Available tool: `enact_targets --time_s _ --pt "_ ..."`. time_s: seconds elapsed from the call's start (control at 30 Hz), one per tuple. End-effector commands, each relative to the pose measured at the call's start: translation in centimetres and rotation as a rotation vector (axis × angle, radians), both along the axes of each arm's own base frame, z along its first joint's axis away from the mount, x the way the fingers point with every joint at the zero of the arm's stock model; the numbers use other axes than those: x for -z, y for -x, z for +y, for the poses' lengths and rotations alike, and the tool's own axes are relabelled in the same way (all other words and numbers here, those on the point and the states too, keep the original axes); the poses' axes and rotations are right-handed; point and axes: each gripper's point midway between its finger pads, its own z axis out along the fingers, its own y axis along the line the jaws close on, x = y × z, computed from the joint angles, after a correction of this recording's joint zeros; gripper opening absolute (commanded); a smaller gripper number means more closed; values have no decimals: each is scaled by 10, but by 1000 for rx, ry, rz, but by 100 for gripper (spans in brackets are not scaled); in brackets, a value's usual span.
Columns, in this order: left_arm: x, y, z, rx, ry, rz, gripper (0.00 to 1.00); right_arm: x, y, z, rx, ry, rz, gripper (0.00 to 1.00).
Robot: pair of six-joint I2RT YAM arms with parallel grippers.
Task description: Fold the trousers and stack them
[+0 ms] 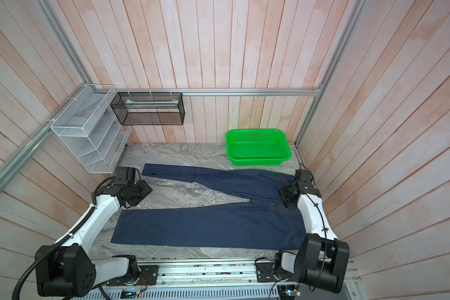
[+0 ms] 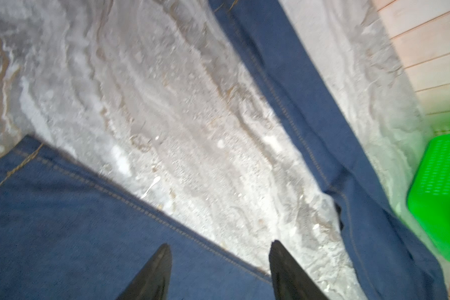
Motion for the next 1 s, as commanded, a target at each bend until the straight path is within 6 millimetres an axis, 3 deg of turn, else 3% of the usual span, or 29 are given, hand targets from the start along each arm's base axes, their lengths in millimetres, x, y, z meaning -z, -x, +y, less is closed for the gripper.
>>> enact_targets --time_s 0.0,0.2,0.5,0.67,0.83,0.97 --pt "2 -33 0 21 -41 -32 61 15 -28 23 -60 -54 6 37" --pt "14 -98 4 33 -100 -60 61 30 -58 56 -192 -60 8 31" --pt "56 -166 13 44 -163 -9 62 43 -77 59 -248 -41 11 27" --pt "66 -181 31 0 -170 -8 63 49 -78 63 -264 -48 24 26" --pt "73 -181 58 -83 -135 -7 63 55 -77 65 -272 -57 34 26" --pt "82 -183 65 -108 -100 1 63 57 -79 68 -274 -64 38 26"
